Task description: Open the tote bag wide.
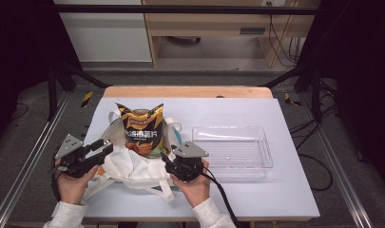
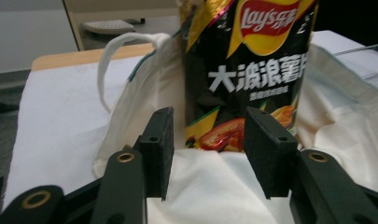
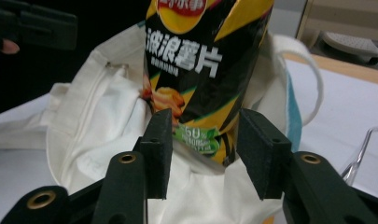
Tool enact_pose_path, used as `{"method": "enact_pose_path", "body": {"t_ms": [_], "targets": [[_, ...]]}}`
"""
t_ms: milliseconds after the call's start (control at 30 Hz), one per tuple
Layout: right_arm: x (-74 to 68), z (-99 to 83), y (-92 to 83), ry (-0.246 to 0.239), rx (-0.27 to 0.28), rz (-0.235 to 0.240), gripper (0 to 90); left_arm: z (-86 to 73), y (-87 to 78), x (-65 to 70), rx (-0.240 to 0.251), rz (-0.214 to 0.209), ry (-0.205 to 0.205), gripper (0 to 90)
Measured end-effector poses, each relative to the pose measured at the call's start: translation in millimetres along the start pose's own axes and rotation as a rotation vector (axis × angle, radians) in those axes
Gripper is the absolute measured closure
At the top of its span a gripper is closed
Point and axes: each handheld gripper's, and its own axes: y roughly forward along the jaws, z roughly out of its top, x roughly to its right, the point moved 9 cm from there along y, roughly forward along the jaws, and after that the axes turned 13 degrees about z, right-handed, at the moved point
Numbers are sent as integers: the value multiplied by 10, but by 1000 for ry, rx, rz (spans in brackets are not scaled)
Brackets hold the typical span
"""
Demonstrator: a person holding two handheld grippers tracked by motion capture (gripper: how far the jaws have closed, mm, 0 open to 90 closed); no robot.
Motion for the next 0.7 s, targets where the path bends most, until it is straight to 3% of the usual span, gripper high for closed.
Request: {"method": "enact_pose_path", "body": {"t_ms": [300,400,700], "targets": [[54,273,-95,-18,38,-1,445,211,-15,162,28,-27,25,468],[79,355,-119,-33,42,-3,429,273,-2,163,37,-22,32,461],[163,494,-112,-12,46,8,393,452,68,119,64,-16,11,458]]}}
